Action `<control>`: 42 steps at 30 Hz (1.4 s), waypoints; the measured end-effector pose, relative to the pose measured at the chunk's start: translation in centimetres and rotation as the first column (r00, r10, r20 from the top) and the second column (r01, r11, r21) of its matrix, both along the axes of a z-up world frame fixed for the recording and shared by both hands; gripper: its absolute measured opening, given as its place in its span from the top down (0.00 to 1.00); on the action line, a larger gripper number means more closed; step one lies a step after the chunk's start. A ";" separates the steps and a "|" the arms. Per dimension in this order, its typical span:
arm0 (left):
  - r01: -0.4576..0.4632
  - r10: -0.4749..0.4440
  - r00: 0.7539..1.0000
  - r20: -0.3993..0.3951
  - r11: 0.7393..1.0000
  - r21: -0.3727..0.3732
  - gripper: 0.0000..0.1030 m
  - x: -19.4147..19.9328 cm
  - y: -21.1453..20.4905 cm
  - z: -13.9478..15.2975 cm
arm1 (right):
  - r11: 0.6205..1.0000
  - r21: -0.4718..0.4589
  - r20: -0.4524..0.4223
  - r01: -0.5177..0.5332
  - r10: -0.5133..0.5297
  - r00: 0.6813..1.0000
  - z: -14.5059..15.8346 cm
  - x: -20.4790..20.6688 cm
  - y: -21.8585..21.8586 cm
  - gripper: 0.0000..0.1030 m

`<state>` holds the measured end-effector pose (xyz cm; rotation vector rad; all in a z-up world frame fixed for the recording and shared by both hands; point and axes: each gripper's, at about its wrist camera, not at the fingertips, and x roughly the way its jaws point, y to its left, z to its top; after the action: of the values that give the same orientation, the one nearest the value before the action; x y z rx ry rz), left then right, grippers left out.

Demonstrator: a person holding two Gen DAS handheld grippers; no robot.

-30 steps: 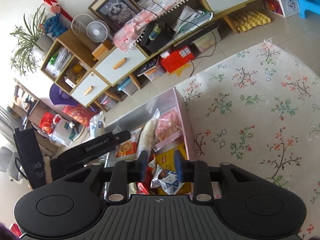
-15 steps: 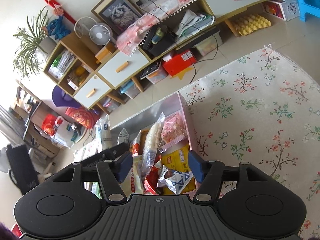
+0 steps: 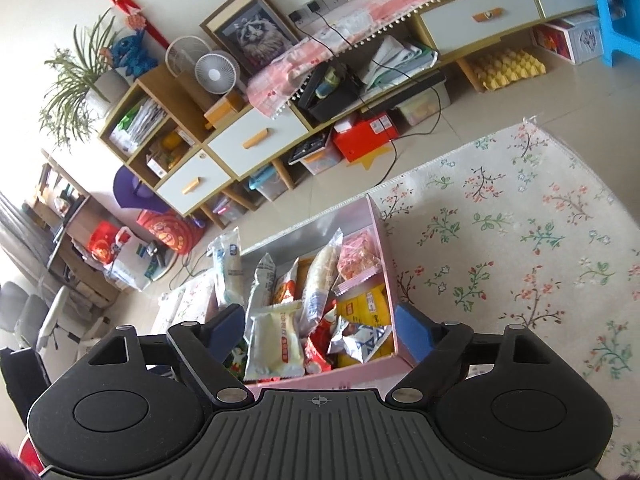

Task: Organize snacks
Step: 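Move both tools back over the wafer cake and orange biscuit pack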

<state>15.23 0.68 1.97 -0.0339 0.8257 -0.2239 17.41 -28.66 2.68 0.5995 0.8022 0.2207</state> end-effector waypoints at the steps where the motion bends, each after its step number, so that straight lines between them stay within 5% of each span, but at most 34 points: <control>1: 0.002 -0.002 1.000 -0.003 1.000 0.003 0.10 -0.4 0.2 0.1 | 1.000 -0.003 -0.001 -0.005 0.005 1.000 0.2 -0.3 0.1 0.16; 11: -0.006 0.006 1.000 -0.025 1.000 0.004 0.01 -5.4 1.8 -0.1 | 0.994 -0.056 0.009 -0.096 0.096 0.995 1.3 -4.1 1.0 0.11; 21: 0.071 -0.069 0.997 -0.018 0.992 0.102 0.01 -9.7 2.1 -2.8 | 0.927 -0.266 0.026 -0.263 0.280 0.960 -1.0 -9.4 2.3 0.11; 33: 0.101 -0.098 0.994 -0.041 0.991 0.087 0.01 -13.1 2.7 -5.3 | 0.760 -0.433 0.000 -0.484 0.537 0.843 -4.6 -15.4 4.2 0.10; 42: 0.182 -0.184 0.983 0.000 0.976 0.123 0.01 -14.7 0.8 -7.5 | 0.565 -0.529 -0.031 -0.633 0.732 0.680 -7.5 -18.5 5.5 0.10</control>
<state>0.49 1.47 -5.54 0.1589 0.8302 -0.3464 -1.06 -23.17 -4.78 -0.2799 0.8300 0.7607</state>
